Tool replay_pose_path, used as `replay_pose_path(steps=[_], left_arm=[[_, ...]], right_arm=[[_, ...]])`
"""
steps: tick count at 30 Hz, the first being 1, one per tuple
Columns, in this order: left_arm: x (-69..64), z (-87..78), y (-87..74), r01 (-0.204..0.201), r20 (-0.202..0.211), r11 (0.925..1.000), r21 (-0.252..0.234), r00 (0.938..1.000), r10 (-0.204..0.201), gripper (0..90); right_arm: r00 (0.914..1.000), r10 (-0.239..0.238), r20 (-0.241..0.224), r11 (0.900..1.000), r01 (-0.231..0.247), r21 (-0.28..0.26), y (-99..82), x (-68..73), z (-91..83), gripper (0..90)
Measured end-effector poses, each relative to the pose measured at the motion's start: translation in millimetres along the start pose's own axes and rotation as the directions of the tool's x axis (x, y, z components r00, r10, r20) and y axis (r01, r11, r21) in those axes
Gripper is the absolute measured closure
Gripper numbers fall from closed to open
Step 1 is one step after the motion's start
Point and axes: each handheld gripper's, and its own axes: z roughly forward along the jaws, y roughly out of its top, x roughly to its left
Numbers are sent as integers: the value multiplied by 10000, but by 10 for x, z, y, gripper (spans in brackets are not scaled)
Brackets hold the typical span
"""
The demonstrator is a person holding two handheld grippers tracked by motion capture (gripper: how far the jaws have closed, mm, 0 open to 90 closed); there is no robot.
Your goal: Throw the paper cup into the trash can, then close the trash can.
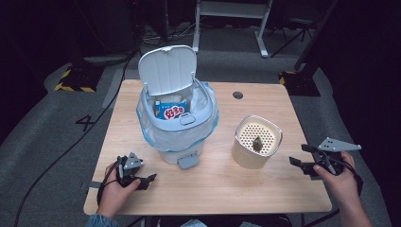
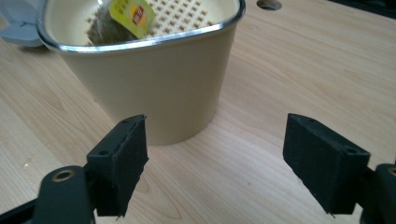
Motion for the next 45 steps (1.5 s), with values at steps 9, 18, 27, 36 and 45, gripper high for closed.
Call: replay_pose_path(steps=[9,18,27,36,45], left_arm=[[4,-20,7,3,-64,10000,-38,10000,-3,205],[4,-79,43,652,-10,9961,-592,9979,-654,196],[31,-260,122,1031,342,9834,-1491,9945,-991,194],[54,-420,217,1090,333,9745,-1960,9940,-1045,194],[119,-678,434,1264,849,9558,-2654,9906,-1075,179]], right_arm=[[9994,331,41,9990,-332,312,-294,-41,167,225],[9988,459,196,9956,-474,812,-599,-97,291,231],[9987,240,455,9948,-283,976,-736,-90,409,200],[9982,327,507,9937,-379,1054,-785,-76,481,152],[9982,330,502,9937,-381,1050,-785,-77,482,151]])
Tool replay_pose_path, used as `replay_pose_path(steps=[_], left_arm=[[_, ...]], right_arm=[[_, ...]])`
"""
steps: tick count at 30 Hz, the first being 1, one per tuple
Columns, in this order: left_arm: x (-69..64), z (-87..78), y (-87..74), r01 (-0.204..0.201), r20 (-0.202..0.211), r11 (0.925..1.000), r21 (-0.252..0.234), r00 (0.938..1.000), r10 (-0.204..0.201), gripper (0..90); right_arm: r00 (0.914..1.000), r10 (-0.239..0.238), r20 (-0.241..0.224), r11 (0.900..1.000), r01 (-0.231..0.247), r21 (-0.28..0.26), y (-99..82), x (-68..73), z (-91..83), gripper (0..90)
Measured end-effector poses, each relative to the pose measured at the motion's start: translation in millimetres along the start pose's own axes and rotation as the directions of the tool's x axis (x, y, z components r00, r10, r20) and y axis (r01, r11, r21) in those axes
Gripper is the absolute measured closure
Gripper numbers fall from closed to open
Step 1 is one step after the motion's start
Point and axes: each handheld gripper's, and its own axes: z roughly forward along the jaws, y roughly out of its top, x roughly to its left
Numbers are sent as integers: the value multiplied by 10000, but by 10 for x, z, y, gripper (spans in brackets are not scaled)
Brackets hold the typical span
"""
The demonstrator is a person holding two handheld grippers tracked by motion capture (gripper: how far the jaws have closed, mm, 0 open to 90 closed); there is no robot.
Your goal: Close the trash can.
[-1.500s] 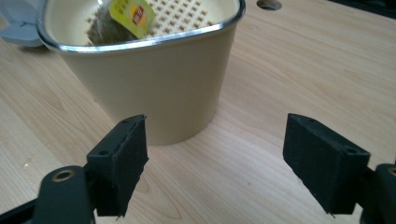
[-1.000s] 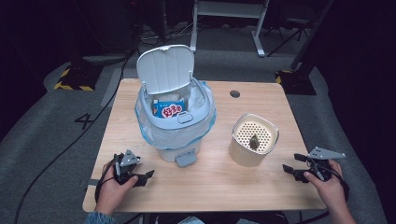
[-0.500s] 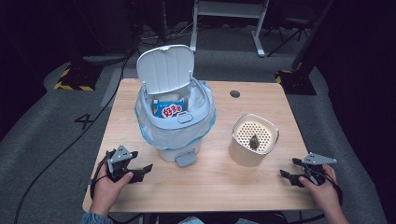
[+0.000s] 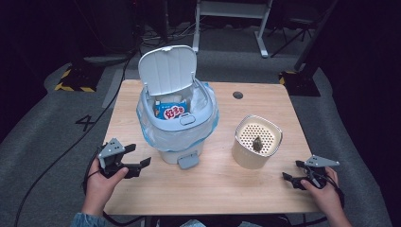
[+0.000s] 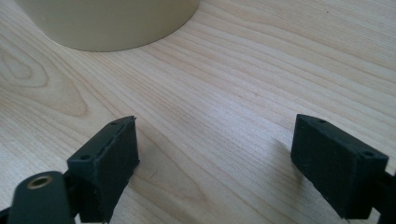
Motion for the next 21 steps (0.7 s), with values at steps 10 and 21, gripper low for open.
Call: replay_pose_path(steps=[10,21], left_arm=[[2,-214,439,-679,317,9963,-535,9971,697,213],[102,-348,961,-721,157,9881,-1357,9971,749,234]], right_arm=[[10000,9,23,10000,-9,-11,-2,3,-1,151],[10000,29,54,10000,-29,-14,-5,6,-2,151]])
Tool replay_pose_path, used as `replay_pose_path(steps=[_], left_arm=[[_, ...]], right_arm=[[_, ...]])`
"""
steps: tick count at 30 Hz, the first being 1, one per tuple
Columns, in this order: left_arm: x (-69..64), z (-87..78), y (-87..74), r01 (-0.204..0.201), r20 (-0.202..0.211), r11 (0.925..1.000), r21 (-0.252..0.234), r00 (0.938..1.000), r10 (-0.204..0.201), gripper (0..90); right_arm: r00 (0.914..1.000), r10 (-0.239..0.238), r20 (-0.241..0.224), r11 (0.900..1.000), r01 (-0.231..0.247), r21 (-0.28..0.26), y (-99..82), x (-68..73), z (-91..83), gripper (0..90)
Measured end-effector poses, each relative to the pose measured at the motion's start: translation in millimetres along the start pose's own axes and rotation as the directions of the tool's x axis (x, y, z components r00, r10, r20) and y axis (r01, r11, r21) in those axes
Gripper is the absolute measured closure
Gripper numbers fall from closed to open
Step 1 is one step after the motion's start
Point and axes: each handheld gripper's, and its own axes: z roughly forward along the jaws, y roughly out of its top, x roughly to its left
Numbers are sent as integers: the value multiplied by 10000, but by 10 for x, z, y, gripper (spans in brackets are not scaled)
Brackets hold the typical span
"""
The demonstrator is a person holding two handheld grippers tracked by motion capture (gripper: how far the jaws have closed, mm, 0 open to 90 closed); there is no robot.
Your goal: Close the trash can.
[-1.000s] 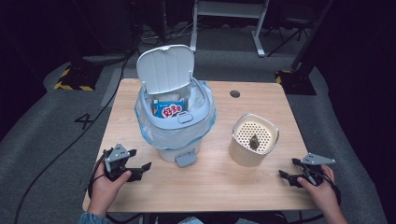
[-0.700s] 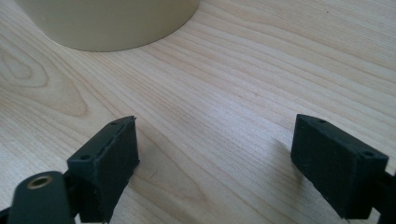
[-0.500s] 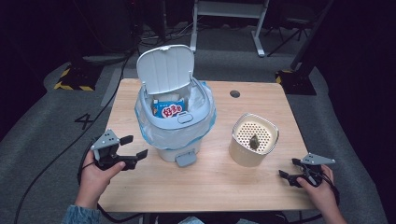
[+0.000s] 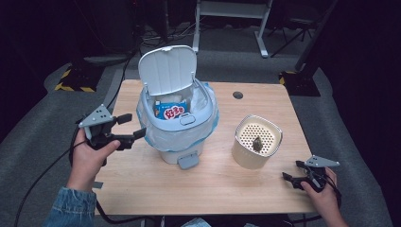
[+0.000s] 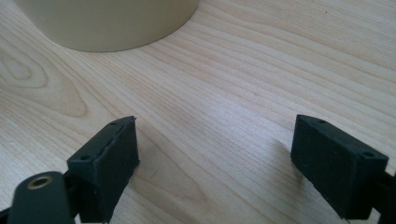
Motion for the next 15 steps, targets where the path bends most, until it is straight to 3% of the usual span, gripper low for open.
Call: replay_pose_path(steps=[3,15], left_arm=[[45,-10,150,72,15,9991,-429,10000,-71,241],[151,71,598,150,-193,9915,-1289,9997,-176,247]], right_arm=[[10000,0,-1,10000,0,-1,0,0,0,151],[10000,1,-1,10000,-1,0,0,0,0,151]])
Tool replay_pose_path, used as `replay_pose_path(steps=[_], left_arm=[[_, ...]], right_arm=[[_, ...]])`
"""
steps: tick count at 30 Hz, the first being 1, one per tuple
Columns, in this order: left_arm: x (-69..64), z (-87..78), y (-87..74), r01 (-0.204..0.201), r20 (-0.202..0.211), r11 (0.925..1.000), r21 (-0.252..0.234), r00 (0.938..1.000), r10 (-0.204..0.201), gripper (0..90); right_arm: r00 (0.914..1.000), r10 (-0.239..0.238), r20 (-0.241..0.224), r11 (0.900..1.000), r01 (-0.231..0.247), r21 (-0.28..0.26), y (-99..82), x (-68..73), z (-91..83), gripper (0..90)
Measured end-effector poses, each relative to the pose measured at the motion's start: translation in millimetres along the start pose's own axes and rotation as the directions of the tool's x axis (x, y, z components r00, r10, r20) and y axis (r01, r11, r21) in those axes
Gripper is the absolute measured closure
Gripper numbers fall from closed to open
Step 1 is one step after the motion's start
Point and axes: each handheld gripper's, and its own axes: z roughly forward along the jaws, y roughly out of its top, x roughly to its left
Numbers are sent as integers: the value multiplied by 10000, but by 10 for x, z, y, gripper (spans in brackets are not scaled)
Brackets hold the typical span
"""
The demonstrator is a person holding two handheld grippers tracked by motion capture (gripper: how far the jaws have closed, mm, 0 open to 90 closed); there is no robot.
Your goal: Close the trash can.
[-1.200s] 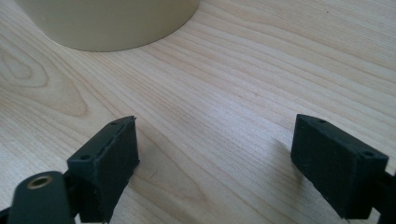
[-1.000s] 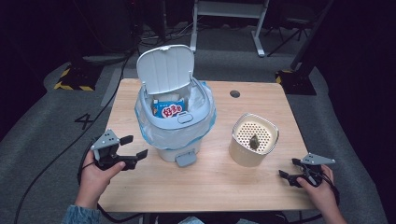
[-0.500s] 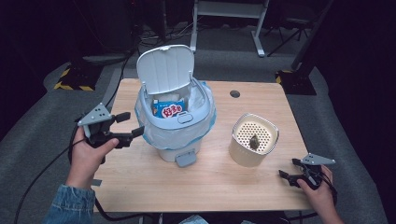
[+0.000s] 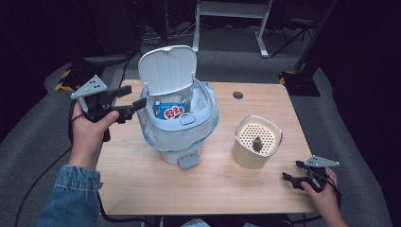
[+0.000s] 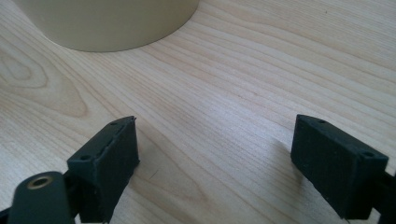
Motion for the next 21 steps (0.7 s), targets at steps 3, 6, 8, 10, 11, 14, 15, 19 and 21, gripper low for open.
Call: replay_pose_path(steps=[3,6,8,10,11,14,15,19,21], left_arm=[[30,56,100,1,-53,9999,-152,10000,-2,247],[69,118,196,-180,-247,9998,66,9995,182,252],[109,152,254,-268,-316,9996,83,9991,270,262],[137,197,293,-193,-277,9998,90,9994,195,268],[147,219,309,-207,-297,9997,148,9993,211,269],[162,282,340,-158,-127,9998,122,9998,159,275],[158,298,348,-117,-16,9999,114,9999,118,281],[130,320,375,-286,133,9990,329,9995,282,291],[122,309,382,-352,170,9986,397,9993,345,298]], right_arm=[[10000,-3,1,10000,3,-1,0,0,0,151],[10000,-1,0,10000,1,-2,0,0,0,151],[10000,1,1,10000,-1,-1,0,0,0,151],[10000,-1,0,10000,1,-1,0,0,0,151],[10000,1,1,10000,-1,-2,0,0,0,151],[10000,3,-1,10000,-3,0,0,0,0,151],[10000,0,0,10000,0,0,0,0,0,151],[10000,0,1,10000,0,0,0,0,0,151],[10000,-1,-1,10000,1,-2,0,0,0,151]])
